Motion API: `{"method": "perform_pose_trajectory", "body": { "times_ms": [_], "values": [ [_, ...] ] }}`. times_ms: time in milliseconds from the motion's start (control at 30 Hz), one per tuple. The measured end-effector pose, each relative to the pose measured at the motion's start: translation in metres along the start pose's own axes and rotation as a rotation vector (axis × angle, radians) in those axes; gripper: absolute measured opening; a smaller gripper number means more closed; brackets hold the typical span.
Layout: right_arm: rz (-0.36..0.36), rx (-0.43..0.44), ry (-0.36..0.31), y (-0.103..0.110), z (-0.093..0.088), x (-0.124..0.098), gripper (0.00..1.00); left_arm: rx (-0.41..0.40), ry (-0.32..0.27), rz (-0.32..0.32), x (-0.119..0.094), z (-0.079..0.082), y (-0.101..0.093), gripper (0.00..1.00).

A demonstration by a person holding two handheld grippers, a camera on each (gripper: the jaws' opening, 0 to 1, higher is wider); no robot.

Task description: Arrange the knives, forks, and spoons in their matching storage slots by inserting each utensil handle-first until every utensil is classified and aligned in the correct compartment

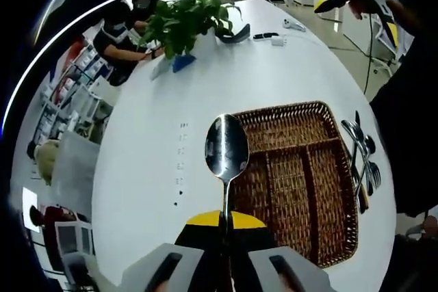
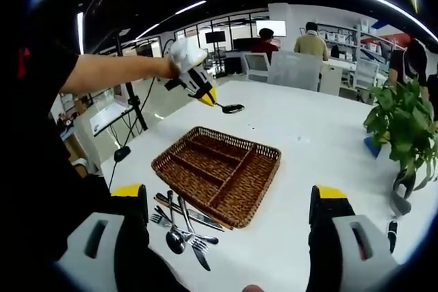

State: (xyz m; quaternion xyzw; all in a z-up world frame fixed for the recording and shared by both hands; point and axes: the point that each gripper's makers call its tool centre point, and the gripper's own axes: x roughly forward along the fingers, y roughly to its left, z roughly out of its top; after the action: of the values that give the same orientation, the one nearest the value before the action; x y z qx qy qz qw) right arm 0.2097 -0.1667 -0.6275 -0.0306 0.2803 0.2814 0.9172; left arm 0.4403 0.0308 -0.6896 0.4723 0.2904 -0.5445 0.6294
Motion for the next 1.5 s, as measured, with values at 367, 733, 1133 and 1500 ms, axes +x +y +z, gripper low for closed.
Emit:
{"method": "perform_pose_trajectory", "body": {
  "times_ms": [367,733,1133,1500],
  "values": [
    [-0.001,0.012,0.003,-0.002,0.000,0.002,0.99,-0.047,0.007,-0.019,0.020,-0.013,-0.008,0.00],
    [0.015,0.004,-0.014,0.003,0.004,0.006,0.99,-0.072,0.027,-0.037,0.039,-0.028,-0.016,0.00],
    [0.021,-0.009,-0.061,0.005,0.015,0.006,0.96,-0.085,0.033,-0.029,0.069,-0.036,-0.026,0.00],
    [0.020,0.013,-0.036,0.007,0.004,0.008,0.99,-0.101,0.040,-0.036,0.089,-0.042,-0.032,0.00]
  ]
}}
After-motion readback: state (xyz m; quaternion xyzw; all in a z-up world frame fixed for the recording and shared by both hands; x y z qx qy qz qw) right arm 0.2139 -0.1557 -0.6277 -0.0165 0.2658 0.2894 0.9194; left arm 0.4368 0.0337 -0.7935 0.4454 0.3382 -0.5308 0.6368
